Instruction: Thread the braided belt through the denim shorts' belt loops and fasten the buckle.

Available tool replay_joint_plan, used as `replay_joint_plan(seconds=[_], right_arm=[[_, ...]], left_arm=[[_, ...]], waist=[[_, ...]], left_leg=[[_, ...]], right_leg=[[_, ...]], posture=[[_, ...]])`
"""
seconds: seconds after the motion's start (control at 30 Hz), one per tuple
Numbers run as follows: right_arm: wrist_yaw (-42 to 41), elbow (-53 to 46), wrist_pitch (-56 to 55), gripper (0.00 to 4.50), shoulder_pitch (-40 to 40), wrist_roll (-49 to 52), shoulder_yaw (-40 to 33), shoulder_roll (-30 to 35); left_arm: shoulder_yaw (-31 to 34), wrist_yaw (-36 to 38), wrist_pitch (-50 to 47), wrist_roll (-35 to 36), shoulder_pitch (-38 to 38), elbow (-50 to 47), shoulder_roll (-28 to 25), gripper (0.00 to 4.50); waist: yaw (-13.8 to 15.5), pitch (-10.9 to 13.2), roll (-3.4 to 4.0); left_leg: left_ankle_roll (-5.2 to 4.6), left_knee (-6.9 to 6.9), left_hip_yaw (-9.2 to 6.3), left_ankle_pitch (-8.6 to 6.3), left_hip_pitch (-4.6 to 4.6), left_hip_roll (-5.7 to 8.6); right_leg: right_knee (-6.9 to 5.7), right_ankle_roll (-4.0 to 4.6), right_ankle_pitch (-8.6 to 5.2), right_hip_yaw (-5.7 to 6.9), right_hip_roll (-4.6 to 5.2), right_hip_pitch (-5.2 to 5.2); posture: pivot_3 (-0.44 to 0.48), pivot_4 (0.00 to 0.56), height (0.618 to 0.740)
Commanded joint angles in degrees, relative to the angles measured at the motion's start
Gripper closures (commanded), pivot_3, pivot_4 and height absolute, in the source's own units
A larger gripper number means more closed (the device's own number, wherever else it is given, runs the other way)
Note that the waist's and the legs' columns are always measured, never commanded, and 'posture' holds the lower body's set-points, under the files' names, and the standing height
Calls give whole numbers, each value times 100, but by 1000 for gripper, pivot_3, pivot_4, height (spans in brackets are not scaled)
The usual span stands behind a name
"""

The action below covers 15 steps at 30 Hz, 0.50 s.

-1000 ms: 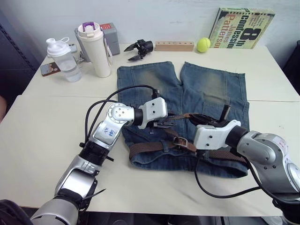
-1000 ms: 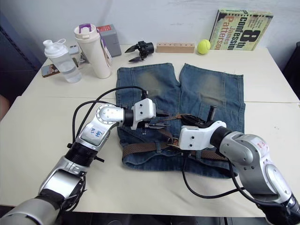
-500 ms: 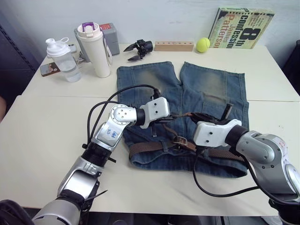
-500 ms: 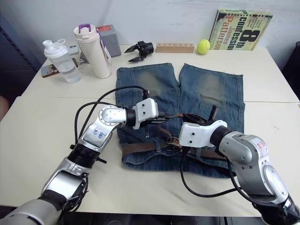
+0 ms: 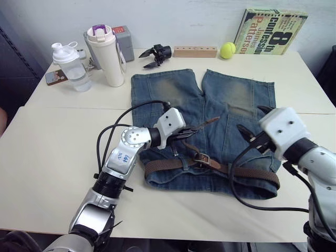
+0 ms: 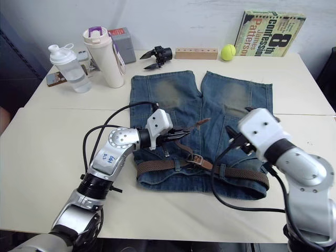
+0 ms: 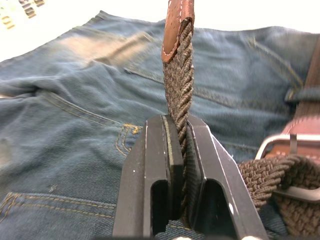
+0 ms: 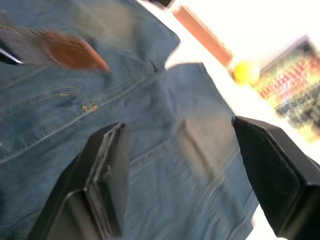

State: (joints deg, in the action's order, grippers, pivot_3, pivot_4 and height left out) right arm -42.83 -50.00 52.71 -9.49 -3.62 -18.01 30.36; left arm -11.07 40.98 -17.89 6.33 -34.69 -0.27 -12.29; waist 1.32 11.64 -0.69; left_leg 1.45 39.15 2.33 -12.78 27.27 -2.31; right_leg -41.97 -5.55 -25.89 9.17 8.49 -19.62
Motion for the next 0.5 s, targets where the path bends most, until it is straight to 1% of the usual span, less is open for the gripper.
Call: replay_joint_plan(seconds=[0.03,0.07,0.1,0.13,0.17,0.27,0.43,0.5], right_arm=[[354,-648,702,2833,338,274,418,-254],[517,-759,853,3454,475,301,776,-363],[644,-833,949,3891,554,325,1018,-424],[846,-853,1207,4317,549,366,1142,-644],[1003,-864,1404,4426,532,395,1214,-802],[1419,-860,1523,4426,629,360,1715,-972],[1981,-774,1560,4426,642,347,2380,-985],[2081,-799,1507,4426,633,342,2576,-848]], left_arm=[[322,-131,146,367,311,-677,31,4500],[341,-104,114,439,464,-820,-3,4500],[347,-88,75,484,563,-913,-32,4500],[335,-98,68,480,640,-987,-69,4500],[325,-109,60,480,690,-1041,-94,4500],[236,-56,-156,516,888,-1246,-210,4500],[104,-86,-246,411,990,-1267,-407,4500],[45,-89,-299,350,971,-1243,-495,4500]], waist=[[-5,0,1],[-7,0,1],[-12,-2,3],[-12,-2,4],[-11,-2,3],[-1,-1,4],[-8,-2,4],[-7,-2,4]], left_leg=[[0,-1,1,0,0,0],[0,-2,1,0,-3,-1],[0,-3,1,0,-3,0],[0,-5,2,0,-4,1],[0,-5,1,0,-5,1],[2,-4,-2,4,-3,3],[1,-6,-3,4,-4,5],[2,-6,-3,4,-4,4]], right_leg=[[1,0,0,-1,0,0],[3,0,0,-3,0,1],[3,0,0,-3,0,0],[1,0,0,-3,1,-3],[0,0,0,-3,1,-1],[-10,0,0,-3,3,-7],[-7,0,0,-4,3,-10],[-8,0,0,-4,3,-11]], posture=[[0,150,657],[0,150,657],[0,150,657],[0,150,657],[0,150,657],[0,150,657],[0,150,657],[0,150,657]])
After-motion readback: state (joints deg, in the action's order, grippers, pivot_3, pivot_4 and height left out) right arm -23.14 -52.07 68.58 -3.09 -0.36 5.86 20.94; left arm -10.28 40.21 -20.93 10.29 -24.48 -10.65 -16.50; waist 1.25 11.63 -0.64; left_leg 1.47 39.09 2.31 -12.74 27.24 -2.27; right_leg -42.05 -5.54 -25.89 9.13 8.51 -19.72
